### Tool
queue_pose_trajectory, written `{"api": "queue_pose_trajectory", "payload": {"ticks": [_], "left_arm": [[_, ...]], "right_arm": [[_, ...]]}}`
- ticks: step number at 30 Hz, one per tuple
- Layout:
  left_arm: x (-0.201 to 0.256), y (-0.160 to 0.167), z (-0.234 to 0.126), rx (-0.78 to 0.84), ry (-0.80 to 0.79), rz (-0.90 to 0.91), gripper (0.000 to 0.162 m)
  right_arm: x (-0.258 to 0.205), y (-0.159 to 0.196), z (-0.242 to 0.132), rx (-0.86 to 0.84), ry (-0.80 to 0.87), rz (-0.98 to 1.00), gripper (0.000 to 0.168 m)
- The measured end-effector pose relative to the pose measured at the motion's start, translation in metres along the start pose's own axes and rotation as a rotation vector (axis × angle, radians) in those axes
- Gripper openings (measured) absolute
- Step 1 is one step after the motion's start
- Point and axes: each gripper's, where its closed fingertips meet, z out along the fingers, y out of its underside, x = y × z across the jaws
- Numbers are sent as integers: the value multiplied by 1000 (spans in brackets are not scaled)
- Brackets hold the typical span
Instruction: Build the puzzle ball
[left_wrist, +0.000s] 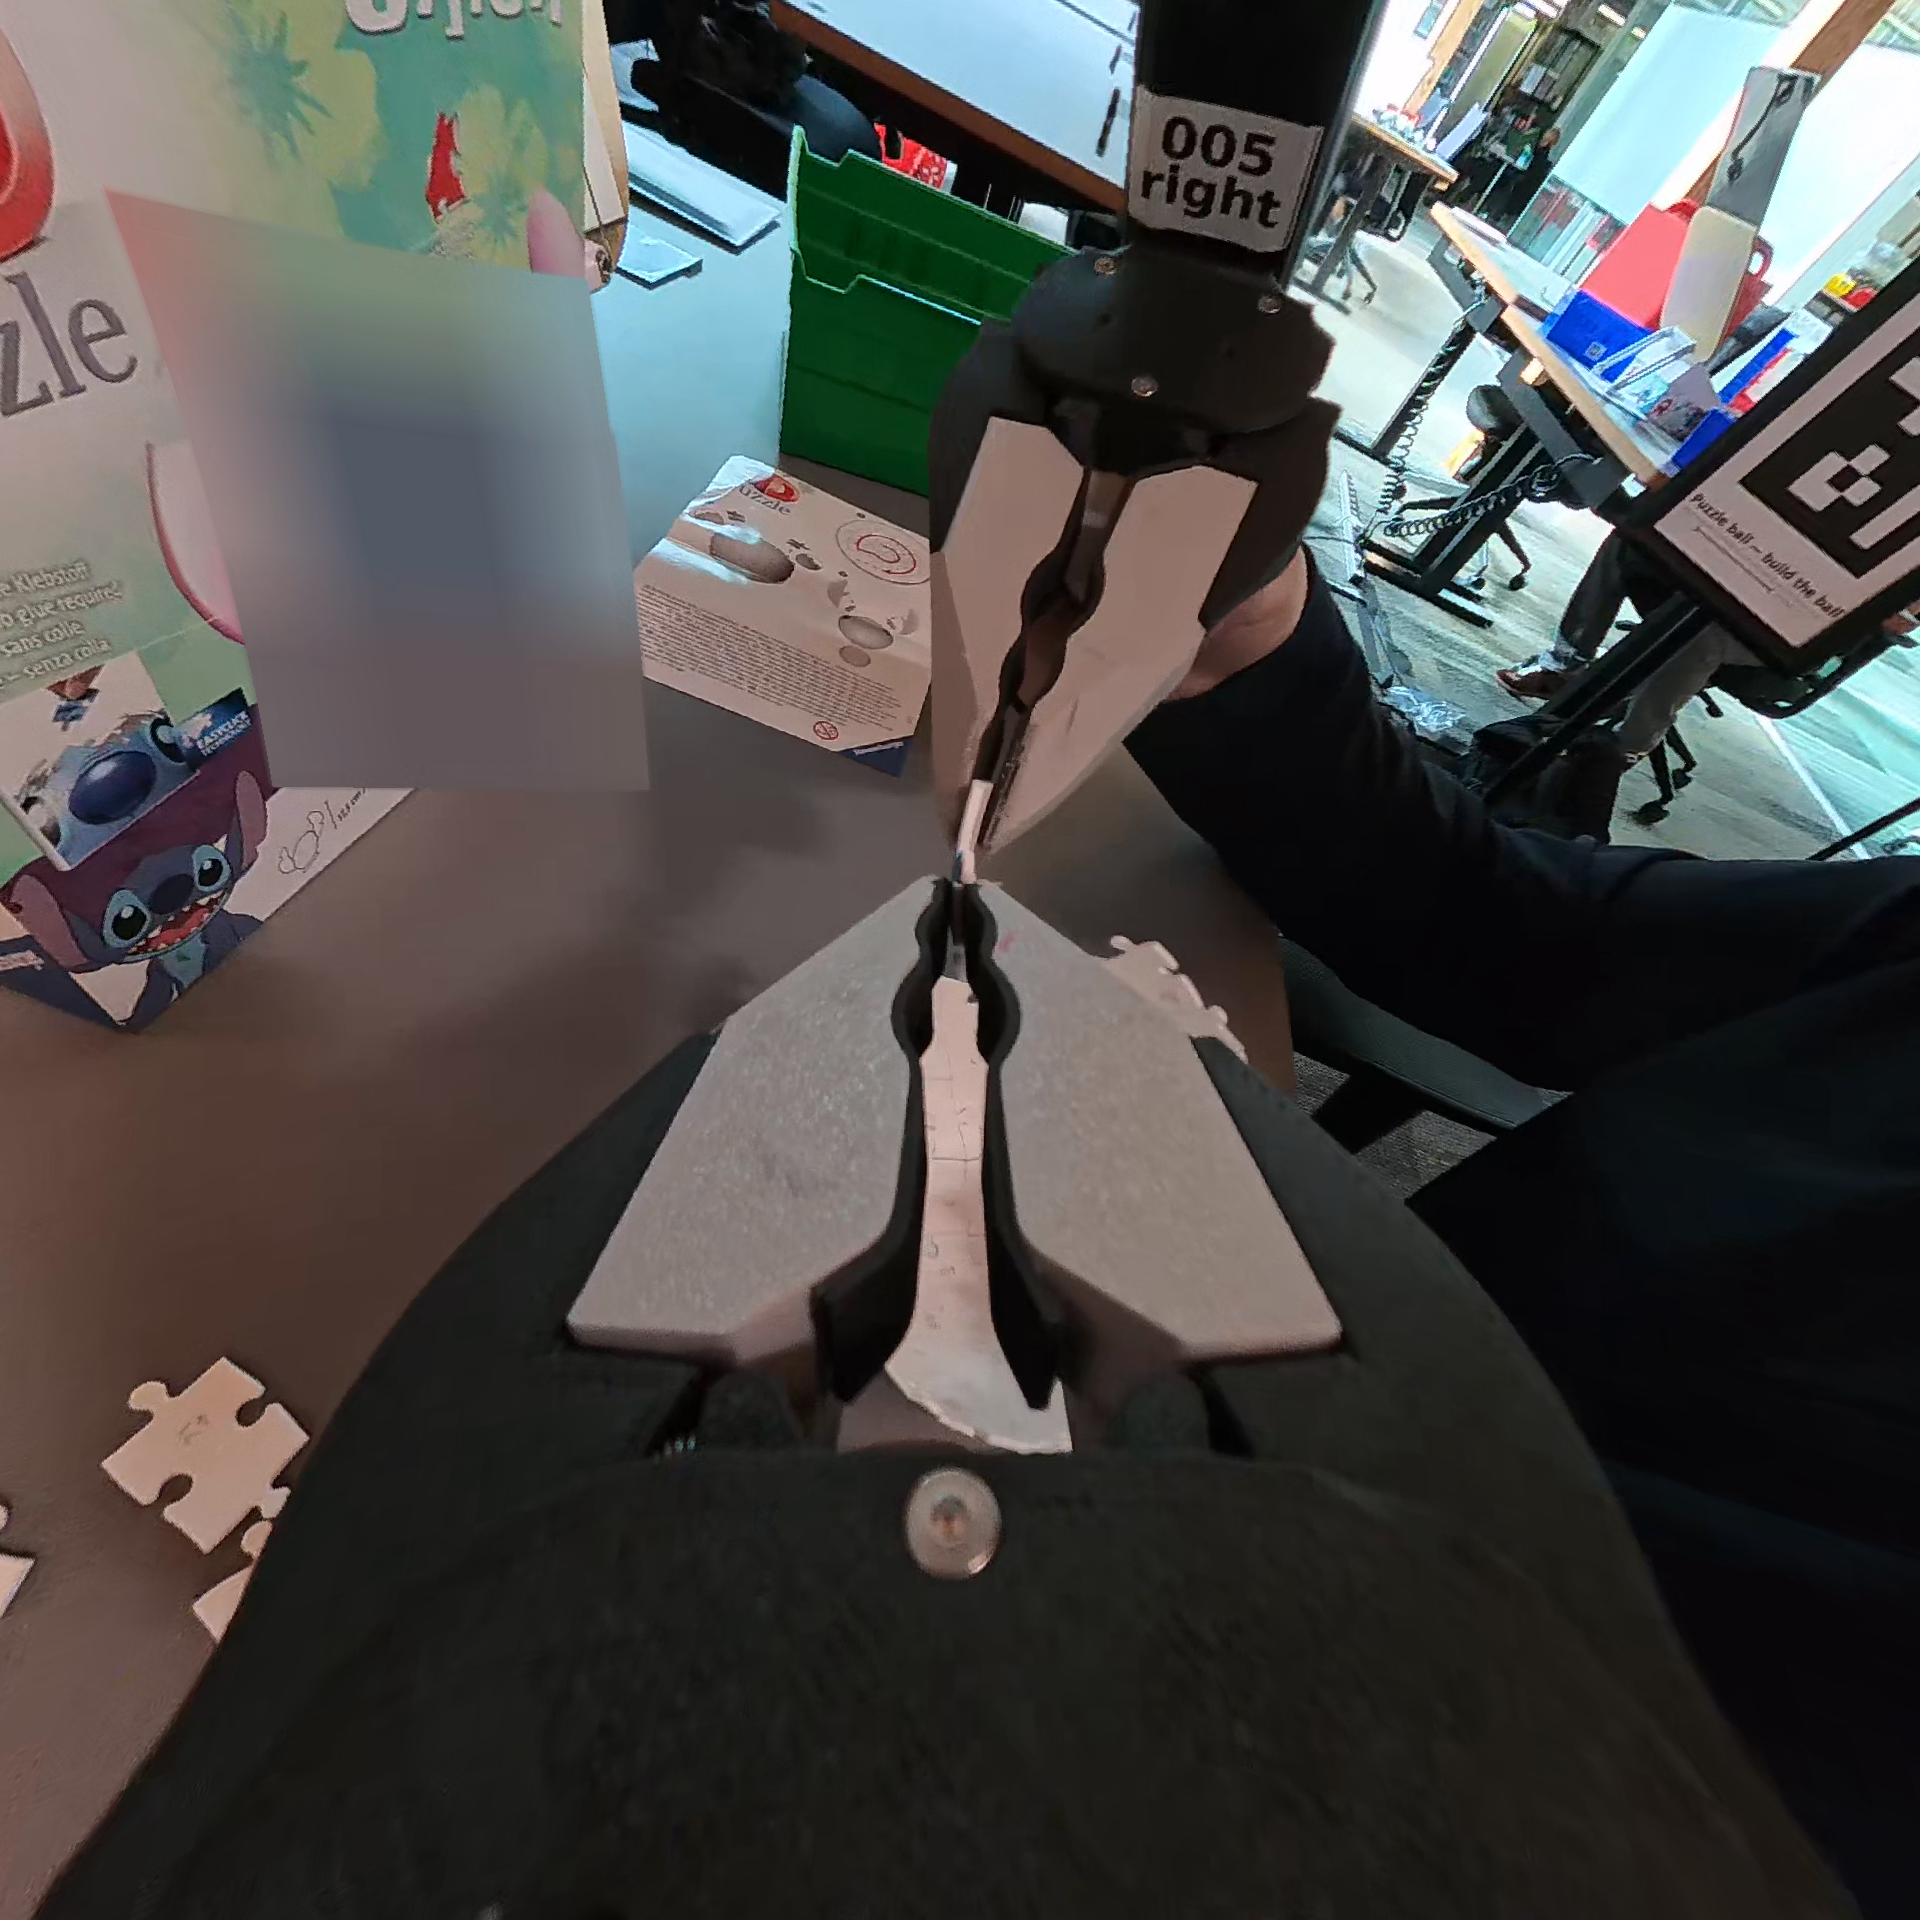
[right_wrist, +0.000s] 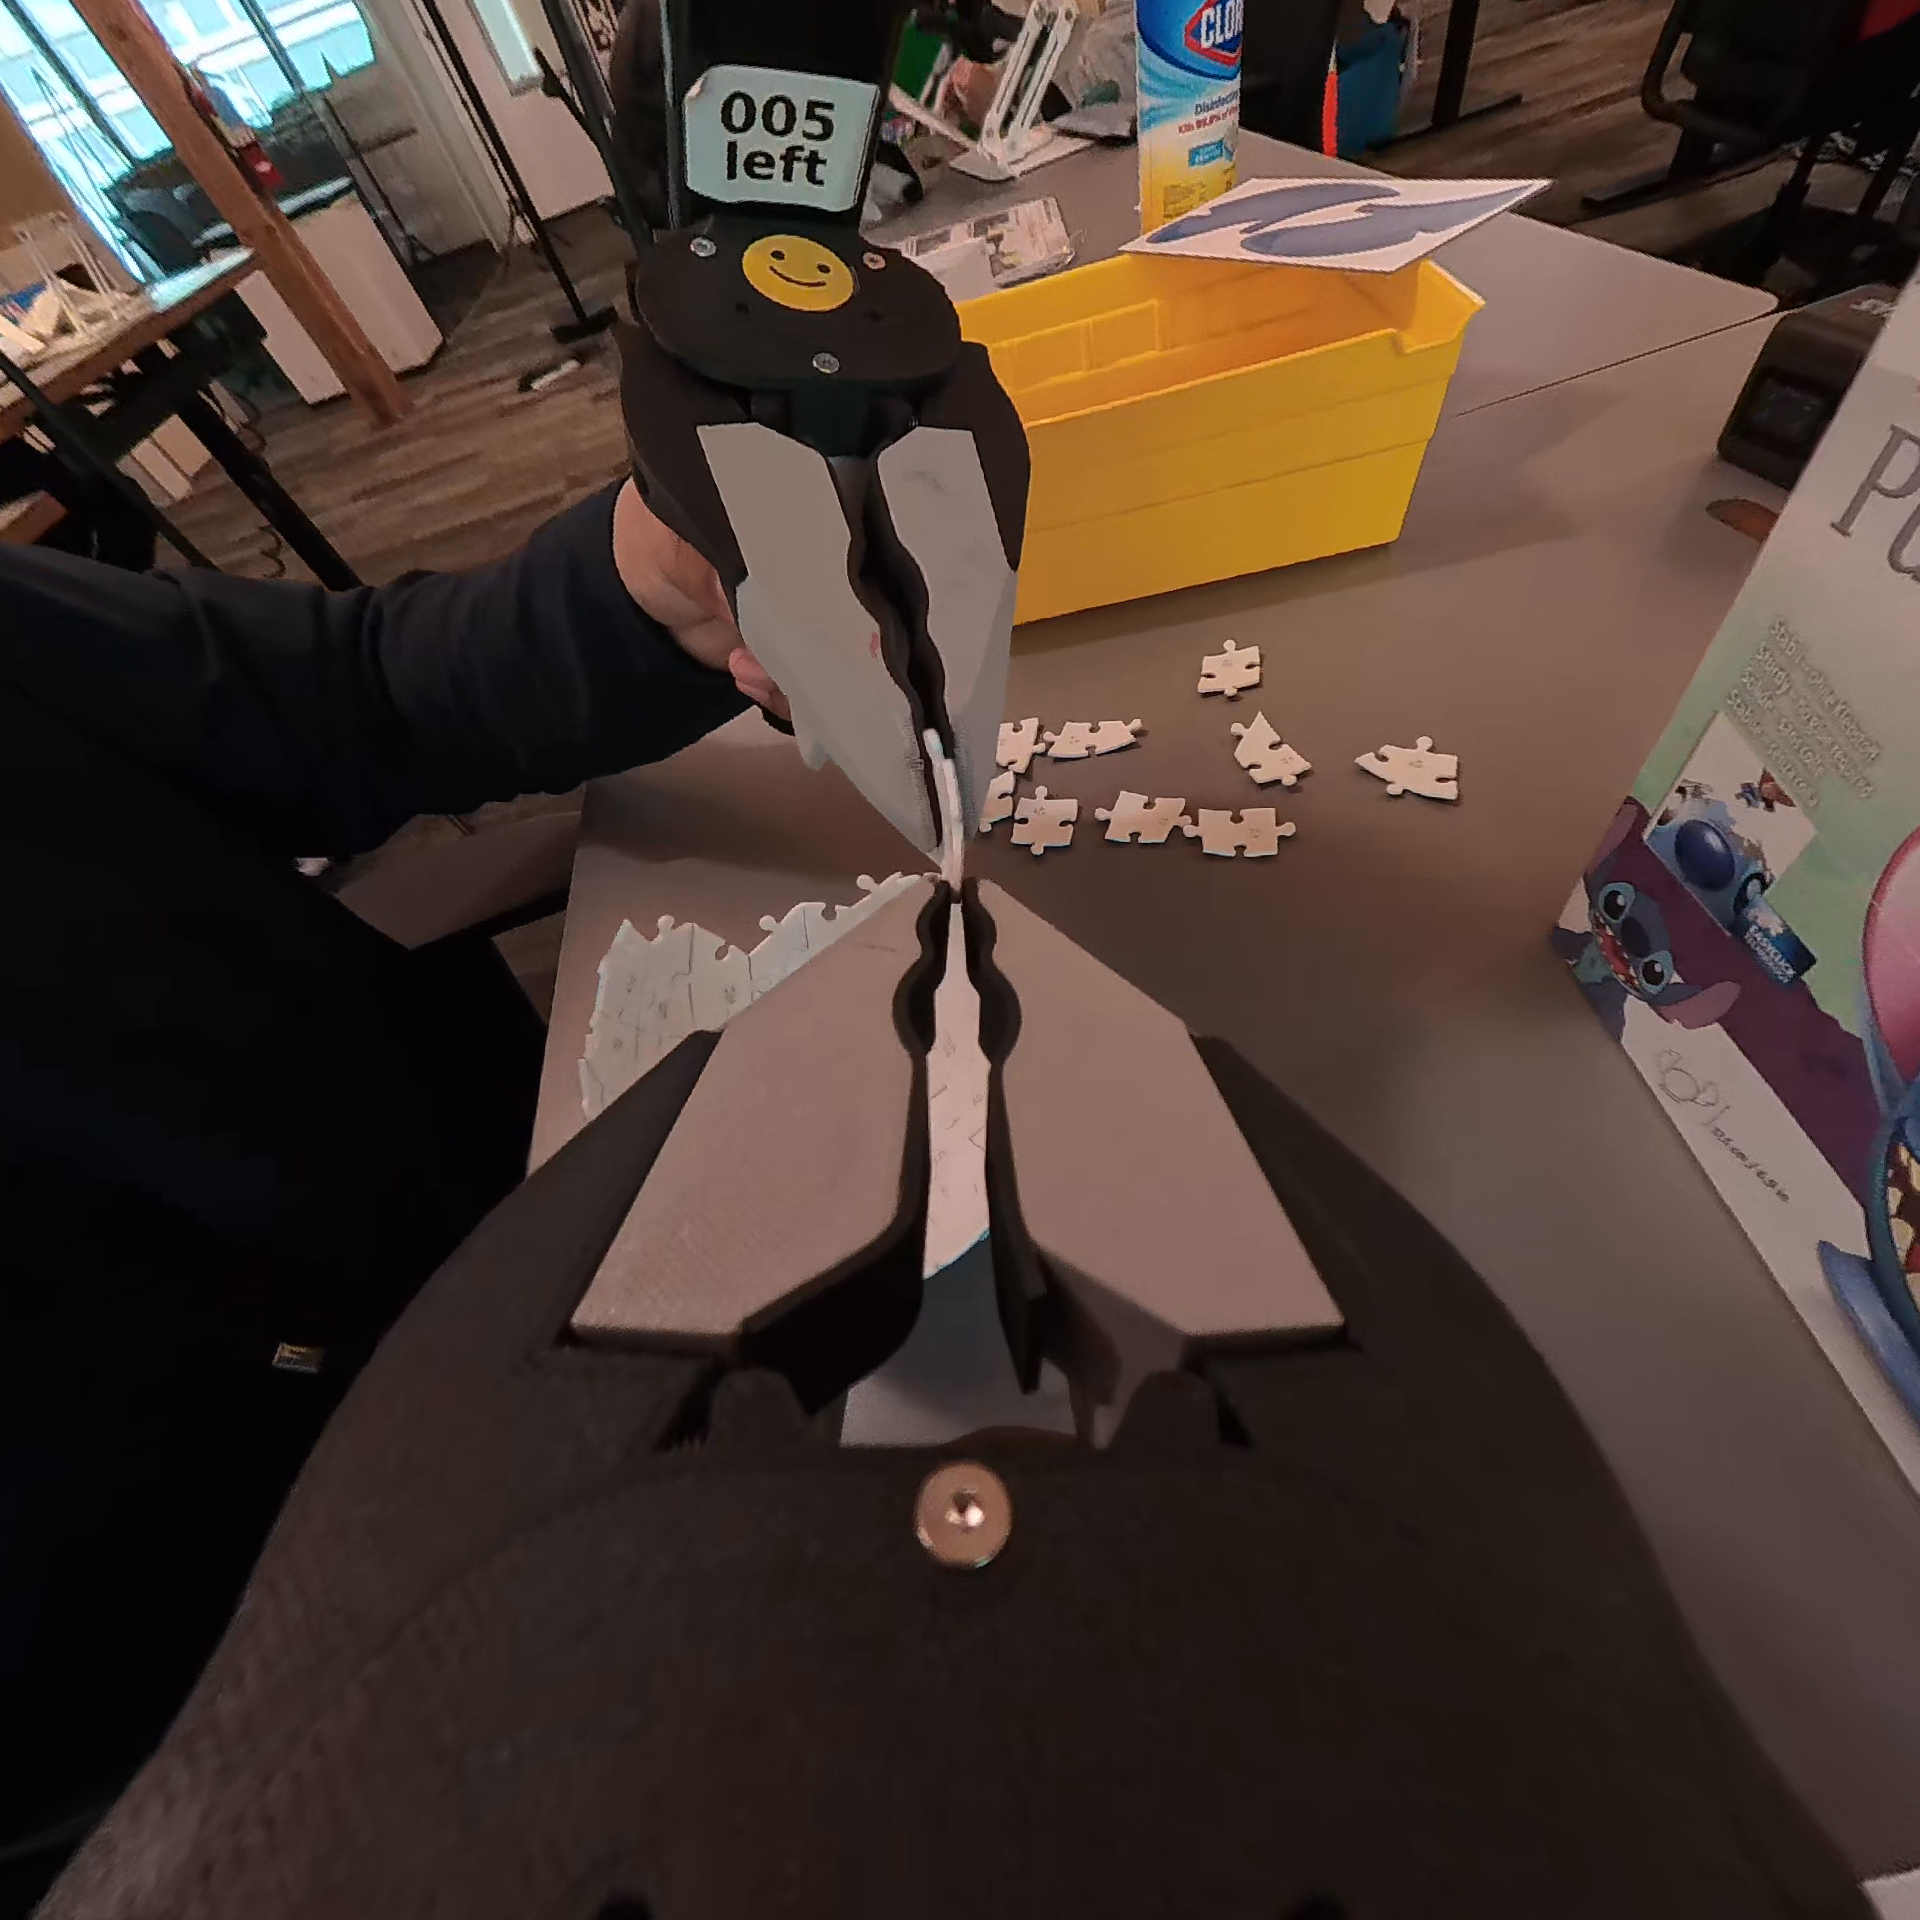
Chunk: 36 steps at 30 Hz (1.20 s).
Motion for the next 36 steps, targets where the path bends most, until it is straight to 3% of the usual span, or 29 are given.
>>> {"api": "queue_pose_trajectory", "payload": {"ticks": [15,18,27,36], "left_arm": [[2,6,16,-57,-23,24,0],[-6,6,14,-94,-97,72,20],[-17,35,28,-385,-232,327,32],[-27,59,37,-526,-231,387,25]], "right_arm": [[2,10,-8,19,30,3,0],[3,14,-17,15,67,-11,0],[7,38,-22,-80,256,-103,0],[8,60,-22,-100,330,-136,0]]}}
